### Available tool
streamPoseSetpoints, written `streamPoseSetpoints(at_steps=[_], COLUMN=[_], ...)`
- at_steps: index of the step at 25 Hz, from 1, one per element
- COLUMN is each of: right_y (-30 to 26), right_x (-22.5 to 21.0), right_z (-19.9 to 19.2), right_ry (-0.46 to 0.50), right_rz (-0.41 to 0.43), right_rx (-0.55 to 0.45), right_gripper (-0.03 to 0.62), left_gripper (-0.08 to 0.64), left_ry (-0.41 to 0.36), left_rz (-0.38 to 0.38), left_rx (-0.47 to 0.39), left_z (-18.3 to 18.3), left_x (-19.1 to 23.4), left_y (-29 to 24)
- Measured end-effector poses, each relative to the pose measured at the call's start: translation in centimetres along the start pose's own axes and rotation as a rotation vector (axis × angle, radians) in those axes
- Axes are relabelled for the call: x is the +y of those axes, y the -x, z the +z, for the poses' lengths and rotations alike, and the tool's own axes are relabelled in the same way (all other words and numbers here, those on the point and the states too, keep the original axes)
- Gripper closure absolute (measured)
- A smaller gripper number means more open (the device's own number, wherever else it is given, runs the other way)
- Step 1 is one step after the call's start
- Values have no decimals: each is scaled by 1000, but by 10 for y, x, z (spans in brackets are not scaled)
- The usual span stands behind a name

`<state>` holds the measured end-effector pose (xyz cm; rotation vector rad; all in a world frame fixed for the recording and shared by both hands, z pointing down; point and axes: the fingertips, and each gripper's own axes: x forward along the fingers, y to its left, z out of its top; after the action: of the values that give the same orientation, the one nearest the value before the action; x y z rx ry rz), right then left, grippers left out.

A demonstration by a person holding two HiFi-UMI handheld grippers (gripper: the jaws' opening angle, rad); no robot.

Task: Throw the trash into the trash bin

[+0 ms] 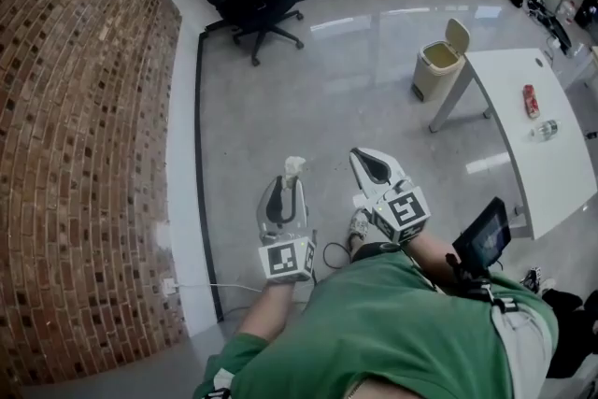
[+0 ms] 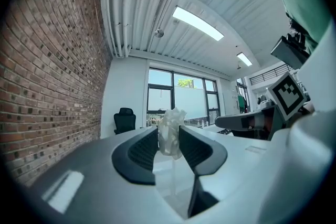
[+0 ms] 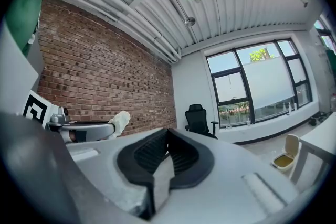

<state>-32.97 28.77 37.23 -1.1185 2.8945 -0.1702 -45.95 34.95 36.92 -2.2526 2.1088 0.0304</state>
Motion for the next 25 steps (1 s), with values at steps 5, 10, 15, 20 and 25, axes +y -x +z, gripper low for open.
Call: streamPoseSetpoints(at_steps=[5,10,15,20,25], right_y=[-50,-83,-90,-75,-45], right_x=[-56,-107,-151,-200,-243], right_z=[2,4,16,23,27], right_ry=[26,23,-4,-25,-24], right_rz=[-24,-54,-125,-258,-427], right_rx=[0,-9,-29,-55,-89], right_gripper=[589,589,589,589,588], left_gripper=[426,426,426,426,426], left_ry=[-4,-5,-13,-22,-16], left_rz=[-23,-62,-130,-266,-446], left_rx=[-4,-11,-1,10,4], left_z=[0,-3,-2,-2,-6], left_x=[6,-1,-19,-58,-109], left_y=[-79,-145,-197,-243,-282])
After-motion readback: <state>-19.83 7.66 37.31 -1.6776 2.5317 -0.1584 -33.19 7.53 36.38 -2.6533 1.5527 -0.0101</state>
